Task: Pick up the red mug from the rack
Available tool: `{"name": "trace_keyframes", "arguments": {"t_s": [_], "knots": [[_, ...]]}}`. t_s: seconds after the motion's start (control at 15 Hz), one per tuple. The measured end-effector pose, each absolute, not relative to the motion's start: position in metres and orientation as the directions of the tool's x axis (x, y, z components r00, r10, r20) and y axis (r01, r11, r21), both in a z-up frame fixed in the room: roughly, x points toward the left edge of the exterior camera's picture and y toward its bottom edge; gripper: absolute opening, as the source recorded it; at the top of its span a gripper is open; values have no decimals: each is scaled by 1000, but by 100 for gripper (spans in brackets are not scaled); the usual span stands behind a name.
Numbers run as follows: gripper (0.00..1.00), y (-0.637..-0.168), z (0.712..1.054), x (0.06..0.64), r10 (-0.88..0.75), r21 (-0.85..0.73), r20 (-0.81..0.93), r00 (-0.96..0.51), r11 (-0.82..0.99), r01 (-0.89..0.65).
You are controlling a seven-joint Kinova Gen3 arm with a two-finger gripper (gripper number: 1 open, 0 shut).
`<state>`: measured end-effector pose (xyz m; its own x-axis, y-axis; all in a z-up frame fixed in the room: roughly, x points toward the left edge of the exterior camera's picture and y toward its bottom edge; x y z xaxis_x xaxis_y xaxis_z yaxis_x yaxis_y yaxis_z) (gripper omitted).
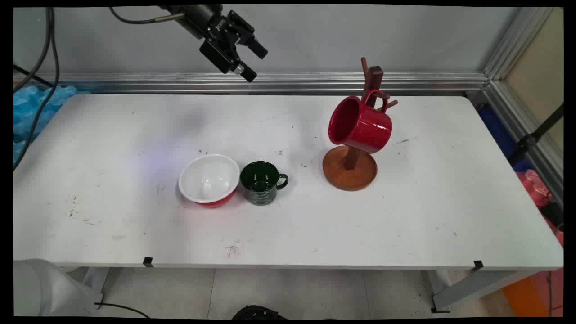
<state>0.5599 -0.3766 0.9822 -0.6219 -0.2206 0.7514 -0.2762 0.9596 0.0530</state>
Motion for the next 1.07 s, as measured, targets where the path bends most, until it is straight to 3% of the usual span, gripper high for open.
{"name": "trace_keyframes", "arguments": {"t_s": [1.07], "knots": [[100,-296,979,482,-449,216,737,-504,864,-454]]}}
